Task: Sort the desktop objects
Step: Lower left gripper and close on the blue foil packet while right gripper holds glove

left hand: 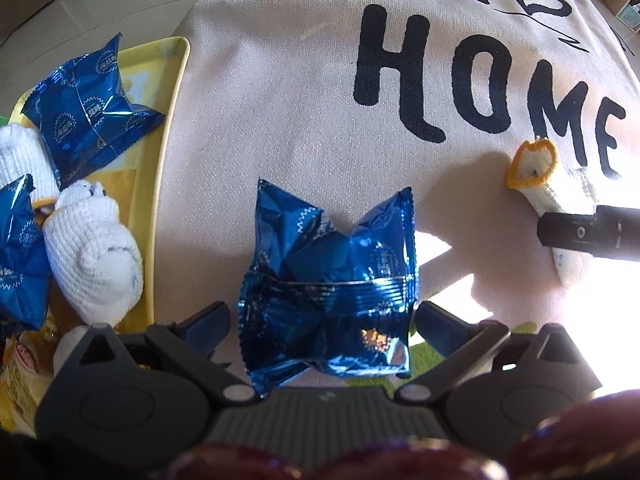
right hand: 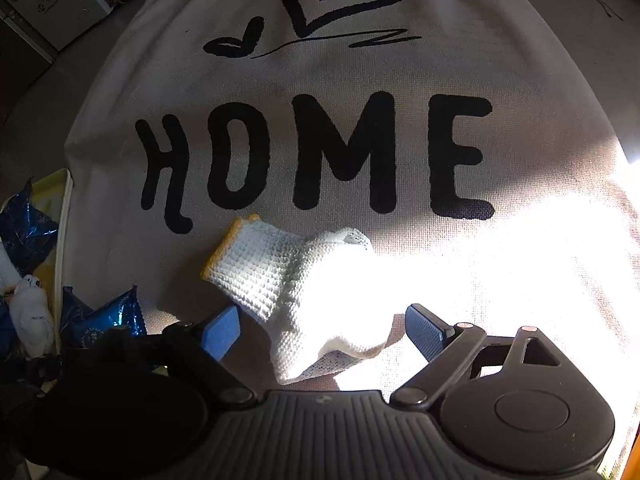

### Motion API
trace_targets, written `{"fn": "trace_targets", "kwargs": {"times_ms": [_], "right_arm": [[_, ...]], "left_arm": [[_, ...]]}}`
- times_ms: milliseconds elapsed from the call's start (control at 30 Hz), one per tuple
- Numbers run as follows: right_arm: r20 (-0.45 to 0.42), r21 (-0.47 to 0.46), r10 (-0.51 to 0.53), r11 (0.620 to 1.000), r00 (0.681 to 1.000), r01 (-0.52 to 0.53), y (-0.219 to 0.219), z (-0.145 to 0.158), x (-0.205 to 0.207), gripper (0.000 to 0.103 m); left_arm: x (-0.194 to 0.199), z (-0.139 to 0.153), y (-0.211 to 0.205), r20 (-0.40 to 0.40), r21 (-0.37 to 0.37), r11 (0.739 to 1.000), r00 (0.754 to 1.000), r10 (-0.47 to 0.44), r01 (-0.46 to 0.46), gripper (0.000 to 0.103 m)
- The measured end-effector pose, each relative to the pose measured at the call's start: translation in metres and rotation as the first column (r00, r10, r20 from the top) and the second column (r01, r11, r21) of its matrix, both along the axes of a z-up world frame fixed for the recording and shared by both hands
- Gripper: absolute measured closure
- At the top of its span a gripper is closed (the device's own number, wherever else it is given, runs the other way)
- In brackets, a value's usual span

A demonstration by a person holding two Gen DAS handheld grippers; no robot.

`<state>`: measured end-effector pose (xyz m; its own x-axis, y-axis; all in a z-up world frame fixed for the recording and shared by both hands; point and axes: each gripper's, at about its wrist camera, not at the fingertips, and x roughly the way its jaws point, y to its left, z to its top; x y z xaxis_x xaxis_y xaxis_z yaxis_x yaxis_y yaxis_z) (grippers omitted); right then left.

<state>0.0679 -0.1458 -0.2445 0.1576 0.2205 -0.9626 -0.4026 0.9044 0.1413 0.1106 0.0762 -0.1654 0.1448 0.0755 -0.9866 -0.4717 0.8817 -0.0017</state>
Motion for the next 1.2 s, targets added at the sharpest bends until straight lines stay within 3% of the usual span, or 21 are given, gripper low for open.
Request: {"fn": "trace_targets", "kwargs": {"times_ms": [533,700,1200], "right_arm": [[0.063,-0.073,0.063,0.996,0.996,-0.058,0.012,-0.011,-0.009,0.0],[0.097,-0.128,0.115,0.987,0.989,-0.102,0.018,-0.015,-0.014,0.0],[0.12,-0.12,0.119,0.987,0.986,-0.105,0.014,-0.015,-0.014,0.0]], "left_arm": [[0.001,0.002,-0.002,0.012,0.008,1.0,1.0,0.018,-0.019,0.0],[0.001,0.004,-0.002,0.019,0.011,1.0,1.0,0.018,-0.018,0.0],[-0.005,0.006,-0.005,0.012,0.008,1.0,1.0,0.016,-0.016,0.0]]}}
